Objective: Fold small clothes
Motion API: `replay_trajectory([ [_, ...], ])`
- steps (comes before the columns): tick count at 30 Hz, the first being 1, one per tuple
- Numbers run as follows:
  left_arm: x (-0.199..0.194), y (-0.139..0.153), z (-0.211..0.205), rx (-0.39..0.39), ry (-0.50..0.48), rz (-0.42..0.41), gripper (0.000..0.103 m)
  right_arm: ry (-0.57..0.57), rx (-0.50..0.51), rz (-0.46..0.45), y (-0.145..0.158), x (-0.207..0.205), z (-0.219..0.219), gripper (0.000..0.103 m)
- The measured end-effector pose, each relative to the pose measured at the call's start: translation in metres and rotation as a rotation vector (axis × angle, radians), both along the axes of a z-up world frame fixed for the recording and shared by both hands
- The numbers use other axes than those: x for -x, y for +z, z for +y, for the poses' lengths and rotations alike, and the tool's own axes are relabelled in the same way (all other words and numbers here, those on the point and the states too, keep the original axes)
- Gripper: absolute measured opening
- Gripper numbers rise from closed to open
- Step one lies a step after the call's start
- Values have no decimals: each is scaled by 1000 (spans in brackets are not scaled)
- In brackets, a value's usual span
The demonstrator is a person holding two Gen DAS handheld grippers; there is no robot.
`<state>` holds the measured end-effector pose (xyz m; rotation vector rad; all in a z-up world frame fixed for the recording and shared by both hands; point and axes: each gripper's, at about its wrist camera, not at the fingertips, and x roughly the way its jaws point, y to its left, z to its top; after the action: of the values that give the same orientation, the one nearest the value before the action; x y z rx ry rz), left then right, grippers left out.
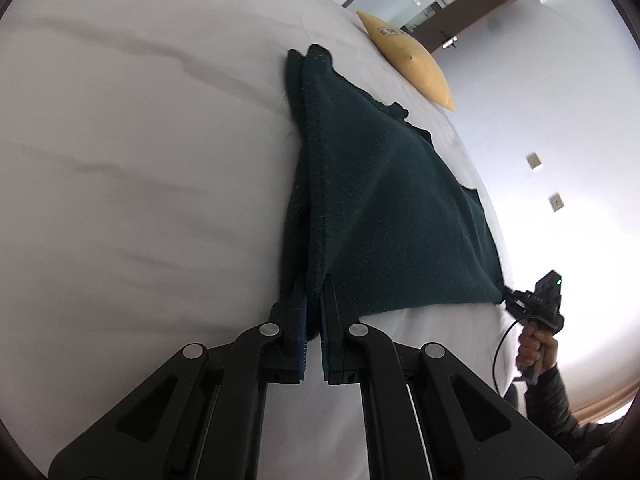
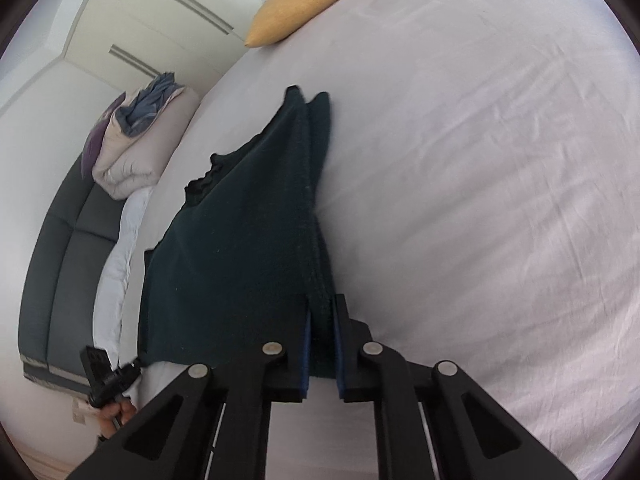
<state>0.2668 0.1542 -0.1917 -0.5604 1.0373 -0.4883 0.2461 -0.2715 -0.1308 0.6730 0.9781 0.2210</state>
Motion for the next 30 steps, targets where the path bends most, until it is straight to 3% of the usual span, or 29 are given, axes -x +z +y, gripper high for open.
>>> replay_trajectory([
  [6,-1,-6,7,9,4,1,4,-53,-97,15,-16,5,-16,8],
  [12,-1,-3,9,3,12,-24,7,-4,-45,18,-5,8,-3,12],
  [17,-1,0,12,25,22,-1,7,19,4,25,2,11,1,25],
  [21,7,19,14,-45,24,-6,7,-7,107,27,21,14,-4,25],
  [24,9,45,25,-173,77,-27,7,-34,177,-48,49,14,-8,28],
  [27,-4,83,22,-161,115,-112,7,43,101,-145,76,-10,8,28],
  [30,-41,105,-25,-132,32,-169,7,170,15,-176,84,-54,49,28],
])
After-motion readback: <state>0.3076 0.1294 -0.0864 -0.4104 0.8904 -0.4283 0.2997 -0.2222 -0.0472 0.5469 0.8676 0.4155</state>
